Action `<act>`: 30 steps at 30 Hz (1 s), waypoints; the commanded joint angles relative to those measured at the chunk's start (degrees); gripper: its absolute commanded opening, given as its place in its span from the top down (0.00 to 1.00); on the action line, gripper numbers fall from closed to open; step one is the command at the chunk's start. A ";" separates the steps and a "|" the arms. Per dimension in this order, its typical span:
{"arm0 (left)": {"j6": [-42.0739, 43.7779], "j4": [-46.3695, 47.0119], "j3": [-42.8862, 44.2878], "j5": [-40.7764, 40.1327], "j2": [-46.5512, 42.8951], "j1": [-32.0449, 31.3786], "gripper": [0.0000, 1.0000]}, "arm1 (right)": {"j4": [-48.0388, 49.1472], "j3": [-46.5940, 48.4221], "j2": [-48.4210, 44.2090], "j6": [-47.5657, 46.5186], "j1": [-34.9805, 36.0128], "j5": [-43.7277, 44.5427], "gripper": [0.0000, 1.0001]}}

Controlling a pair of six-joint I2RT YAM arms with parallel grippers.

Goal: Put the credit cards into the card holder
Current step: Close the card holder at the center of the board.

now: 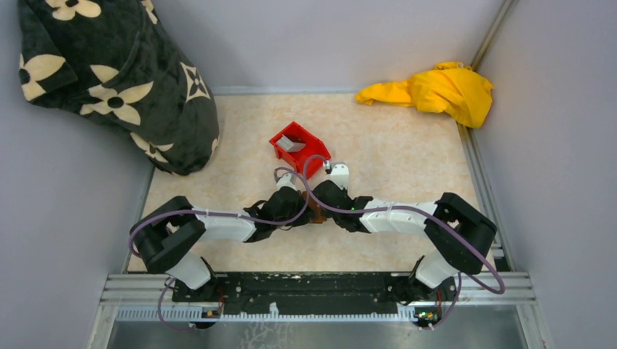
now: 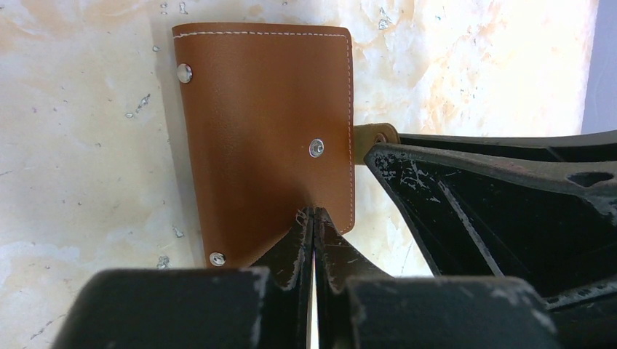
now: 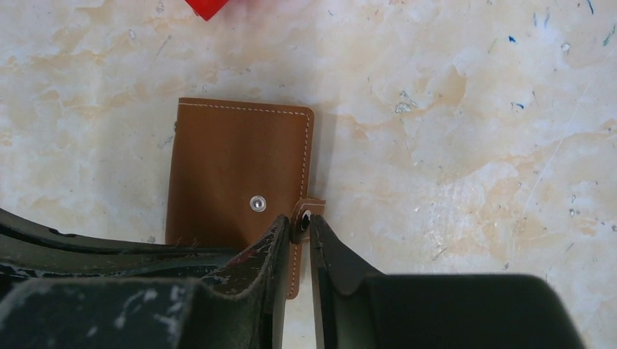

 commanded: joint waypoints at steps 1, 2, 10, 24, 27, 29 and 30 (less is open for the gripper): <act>-0.19 -2.38 -1.54 1.00 1.79 -0.02 0.95 | 0.50 3.83 -0.19 -0.12 0.14 0.66 0.79; -0.19 -2.38 -1.51 1.09 1.76 -0.01 0.95 | 0.51 4.02 -0.17 -0.17 0.07 0.67 0.78; -0.12 -2.37 -1.58 1.05 1.72 -0.02 0.95 | -0.02 5.04 0.50 -0.56 -0.06 0.45 0.74; -0.11 -2.16 -1.47 1.41 1.89 -0.07 0.95 | -1.12 5.05 1.52 -0.30 -0.22 0.22 0.77; -0.18 -1.98 -1.52 1.58 2.12 -0.06 0.95 | -1.17 5.00 1.67 -0.30 -0.22 0.18 0.79; -0.27 -1.94 -1.61 1.57 2.09 -0.06 0.95 | -1.25 5.05 1.76 -0.30 -0.22 0.30 0.81; -0.20 -1.87 -1.64 1.56 2.09 -0.02 0.95 | -1.25 5.05 1.72 -0.24 -0.22 0.28 0.82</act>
